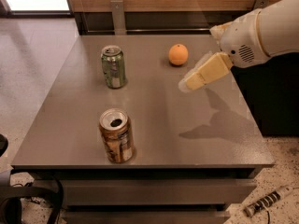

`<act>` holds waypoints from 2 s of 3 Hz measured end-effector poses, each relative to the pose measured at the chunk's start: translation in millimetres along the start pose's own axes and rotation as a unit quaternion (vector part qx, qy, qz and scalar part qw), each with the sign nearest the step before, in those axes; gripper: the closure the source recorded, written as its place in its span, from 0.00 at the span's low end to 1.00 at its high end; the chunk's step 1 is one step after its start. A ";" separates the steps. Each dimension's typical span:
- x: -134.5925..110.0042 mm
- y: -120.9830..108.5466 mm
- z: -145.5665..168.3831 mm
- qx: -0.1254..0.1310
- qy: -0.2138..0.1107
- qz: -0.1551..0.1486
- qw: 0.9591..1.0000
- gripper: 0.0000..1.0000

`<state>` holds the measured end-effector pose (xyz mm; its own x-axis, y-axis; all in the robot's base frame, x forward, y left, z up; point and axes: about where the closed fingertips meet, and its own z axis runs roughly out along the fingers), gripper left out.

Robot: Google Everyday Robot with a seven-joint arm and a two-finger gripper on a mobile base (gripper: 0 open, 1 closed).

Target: Pick green can

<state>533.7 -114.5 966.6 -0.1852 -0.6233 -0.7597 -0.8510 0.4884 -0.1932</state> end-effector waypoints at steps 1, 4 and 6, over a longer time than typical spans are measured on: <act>-31.2 2.6 44.1 0.009 -0.115 0.029 0.993 0.00; -76.4 -12.5 97.9 0.018 -0.201 0.035 0.979 0.00; -87.1 -7.7 171.7 -0.020 -0.251 0.046 0.967 0.00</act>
Offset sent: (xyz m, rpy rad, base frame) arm 0.0751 0.0733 0.0023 0.4137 -0.2470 -0.1238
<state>640.8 40.9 927.7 -0.0065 -0.1986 -0.9801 -0.8621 0.4977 -0.0951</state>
